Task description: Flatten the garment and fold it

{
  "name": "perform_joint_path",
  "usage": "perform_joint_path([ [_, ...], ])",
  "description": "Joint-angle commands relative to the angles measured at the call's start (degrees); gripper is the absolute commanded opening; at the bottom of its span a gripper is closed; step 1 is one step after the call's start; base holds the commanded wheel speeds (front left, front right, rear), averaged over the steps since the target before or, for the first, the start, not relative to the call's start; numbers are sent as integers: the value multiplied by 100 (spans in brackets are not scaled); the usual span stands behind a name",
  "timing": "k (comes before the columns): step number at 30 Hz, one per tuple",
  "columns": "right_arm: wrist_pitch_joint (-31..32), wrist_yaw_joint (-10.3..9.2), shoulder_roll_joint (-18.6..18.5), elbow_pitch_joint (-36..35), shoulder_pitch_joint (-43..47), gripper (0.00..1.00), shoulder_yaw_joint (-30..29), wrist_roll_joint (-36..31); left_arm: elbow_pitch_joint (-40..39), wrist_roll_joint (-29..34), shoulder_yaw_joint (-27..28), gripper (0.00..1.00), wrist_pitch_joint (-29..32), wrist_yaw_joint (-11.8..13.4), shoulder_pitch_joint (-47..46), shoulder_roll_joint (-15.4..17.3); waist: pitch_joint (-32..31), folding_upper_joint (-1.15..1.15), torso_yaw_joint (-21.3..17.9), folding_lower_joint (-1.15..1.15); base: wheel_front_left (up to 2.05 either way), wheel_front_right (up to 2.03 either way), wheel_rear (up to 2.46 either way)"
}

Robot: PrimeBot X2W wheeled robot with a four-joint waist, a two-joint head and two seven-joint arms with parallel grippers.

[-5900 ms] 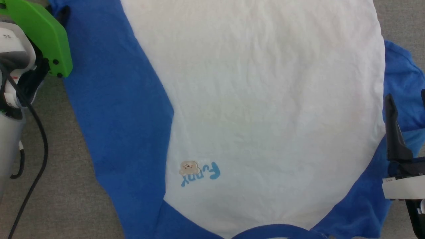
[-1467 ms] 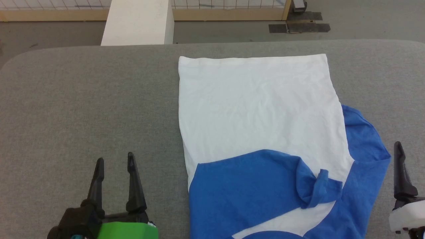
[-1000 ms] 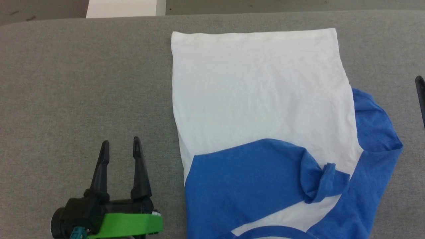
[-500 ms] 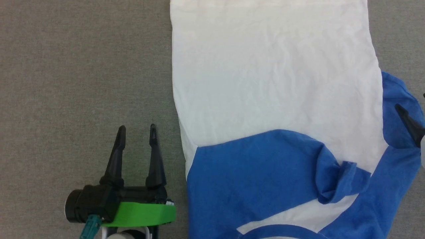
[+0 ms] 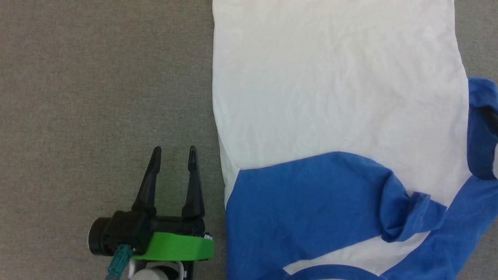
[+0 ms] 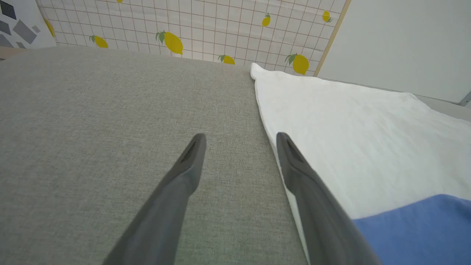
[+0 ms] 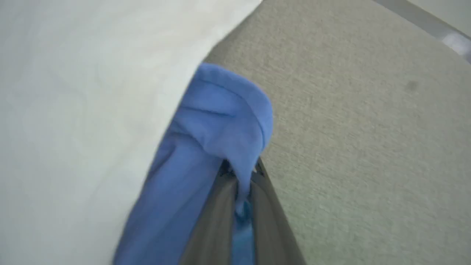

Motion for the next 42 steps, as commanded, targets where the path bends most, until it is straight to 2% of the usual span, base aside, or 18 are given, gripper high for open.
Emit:
perform_joint_path([
  [1,-81,-12,-40,165,-68,0,-156,6,29,-2,15,100,-27,-43,-70,-16,-133,0,-78,-1,0,0,0],
  [8,-281,-12,-31,749,449,0,-1154,-52,126,-64,60,100,-27,-98,6,-25,-387,0,-161,-1,0,0,0],
  [14,-332,-12,376,1179,1290,0,-1898,-136,152,-98,86,100,-27,-135,40,11,-400,0,-165,-1,0,0,0],
  [15,-349,-12,450,1201,1354,16,-1957,-165,155,-101,89,100,-27,-137,41,20,-395,0,-172,-1,0,0,0],
  [16,-412,-12,548,1198,1391,89,-2037,-205,159,-107,90,100,-20,-141,41,31,-390,0,-183,-1,0,0,0],
  [17,-462,-12,627,1187,1396,100,-2102,-238,164,-110,89,100,-12,-145,41,42,-387,0,-194,-1,0,0,0],
  [22,-585,-12,850,597,1266,100,-2208,-332,182,-125,93,100,-3,-142,28,69,-420,0,-288,-1,0,0,0],
  [28,-166,-12,677,-727,1214,100,-2337,-356,218,-162,87,100,-6,-154,4,55,-459,0,-392,-1,0,0,0],
  [32,273,-12,529,-1249,1224,100,-2299,-425,231,-161,54,100,-9,-183,-72,26,-355,0,-384,-1,0,0,0],
  [36,652,-12,324,-1333,1204,100,-1997,-498,258,-135,11,100,-12,-219,-181,8,-169,0,-302,-1,0,0,0],
  [42,1023,-12,37,-1047,1124,100,-1521,-505,267,-106,-3,100,-16,-220,-255,-17,58,0,-124,-1,0,0,0],
])
